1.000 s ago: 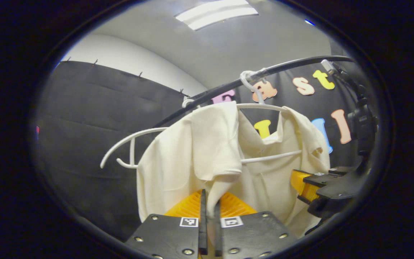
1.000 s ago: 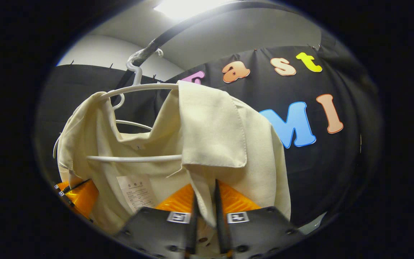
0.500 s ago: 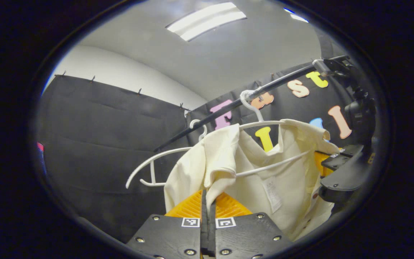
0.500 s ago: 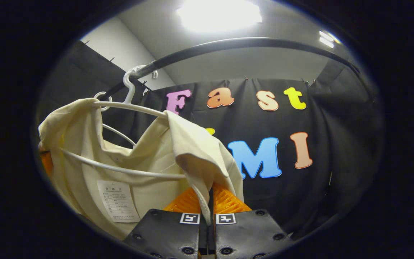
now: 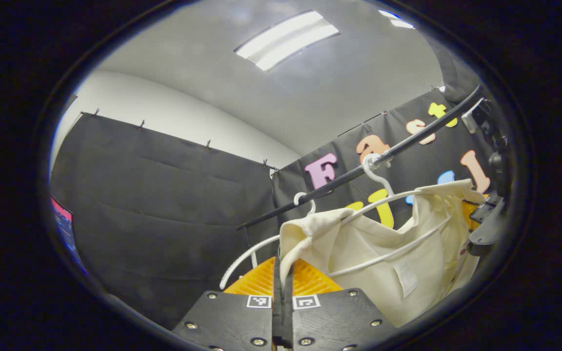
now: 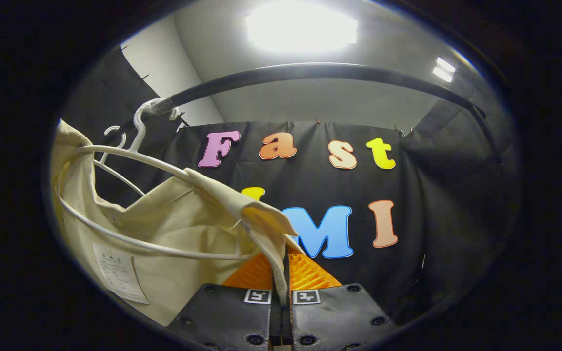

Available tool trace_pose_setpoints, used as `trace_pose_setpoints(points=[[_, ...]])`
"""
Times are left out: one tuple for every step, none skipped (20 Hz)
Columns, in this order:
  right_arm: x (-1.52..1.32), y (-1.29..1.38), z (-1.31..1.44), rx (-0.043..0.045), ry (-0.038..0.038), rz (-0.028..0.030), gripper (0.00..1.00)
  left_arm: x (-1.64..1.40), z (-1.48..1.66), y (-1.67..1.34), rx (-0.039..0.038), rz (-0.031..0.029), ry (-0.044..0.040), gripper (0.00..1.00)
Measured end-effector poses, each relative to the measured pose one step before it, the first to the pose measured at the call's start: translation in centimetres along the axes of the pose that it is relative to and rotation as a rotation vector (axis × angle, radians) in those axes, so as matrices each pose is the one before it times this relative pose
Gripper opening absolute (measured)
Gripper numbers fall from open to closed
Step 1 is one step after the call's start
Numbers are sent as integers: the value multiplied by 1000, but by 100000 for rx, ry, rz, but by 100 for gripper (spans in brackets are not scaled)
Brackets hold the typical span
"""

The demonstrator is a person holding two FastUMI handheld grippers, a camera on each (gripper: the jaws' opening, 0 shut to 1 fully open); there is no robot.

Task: Grasp the clothes on the hanger with both hands and then place them into the laundry hamper below.

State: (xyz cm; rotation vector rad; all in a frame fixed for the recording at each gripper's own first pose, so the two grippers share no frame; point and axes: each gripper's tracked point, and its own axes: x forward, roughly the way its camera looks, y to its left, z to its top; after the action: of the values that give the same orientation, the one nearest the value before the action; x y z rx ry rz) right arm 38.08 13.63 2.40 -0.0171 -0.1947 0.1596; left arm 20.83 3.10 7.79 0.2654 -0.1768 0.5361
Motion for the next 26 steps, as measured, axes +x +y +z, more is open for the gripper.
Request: trace_pose_setpoints(points=[[258, -344, 380, -168, -737, -469, 2, 361, 292, 291, -15, 271, -468, 0], [241, -248, 204, 352, -763, -387, 1, 239, 35, 204, -109, 309, -493, 2], [297, -375, 191, -59, -596, -648, 1, 283, 174, 188, -67, 173, -559, 2], [300, -415, 119, -312, -590, -905, 1, 275, 105, 189, 84, 170, -680, 2], [266, -313, 77, -113, -269, -763, 1, 308, 180, 337, 267, 386, -432, 2], [85, -327, 41, 42, -362, -687, 1, 271, 165, 431, 192, 547, -710, 2], [329, -295, 40, -134, -313, -685, 1, 419, 45, 290, 14, 257, -551, 2], [315, -287, -25, -212, -316, -743, 1, 274, 11, 262, 375, 577, -477, 2], [474, -247, -104, -16, 2, -497, 1, 295, 45, 229, 556, 316, -377, 2], [655, -206, -93, 269, -20, -405, 1, 224, 37, 172, 540, 404, -535, 2], [571, -249, -147, 110, -78, -786, 1, 434, 28, 246, 385, 262, -519, 2], [570, -213, -156, -97, 24, -745, 1, 452, -48, 177, 183, 51, -388, 2], [466, -143, -233, 4, 191, -314, 2, 520, -35, 131, 82, -173, -551, 2], [408, -31, -265, -134, 117, -67, 1, 441, 13, -22, 168, -433, -417, 2], [372, 60, -242, -452, -57, 181, 1, 355, -173, -33, 320, -358, -317, 2], [197, 51, -157, -342, -42, 527, 1, 199, -196, 81, 842, -381, 73, 2], [190, 206, -241, 311, 614, 917, 1, 374, -201, 107, 597, -269, 138, 2], [154, 314, -425, 822, 1457, 1418, 2, 476, -394, -262, -136, -757, 895, 2], [185, 136, -230, 1459, 1242, 1302, 0, 254, -409, -97, -697, -574, 1113, 1], [450, 181, -261, 992, 745, 1202, 2, 193, -361, -127, -1090, -445, 1122, 1], [393, 268, -374, 418, 1044, 1045, 2, 237, -443, -169, -846, -310, 1082, 1], [539, 179, -431, 418, 1088, 1365, 0, 19, -470, -241, -308, -294, 791, 1], [476, 336, -741, 788, 1737, 1512, 2, 81, -404, -262, 18, -423, 704, 2], [247, 206, -877, 1272, 2440, 1290, 1, -17, -352, -361, -200, -859, 802, 2], [311, 209, -918, 1497, 2589, 950, 2, -56, -401, -297, -313, -1088, 709, 2], [203, 39, -821, 777, 2401, 326, 0, -91, -496, -195, 66, -1067, 868, 2]])
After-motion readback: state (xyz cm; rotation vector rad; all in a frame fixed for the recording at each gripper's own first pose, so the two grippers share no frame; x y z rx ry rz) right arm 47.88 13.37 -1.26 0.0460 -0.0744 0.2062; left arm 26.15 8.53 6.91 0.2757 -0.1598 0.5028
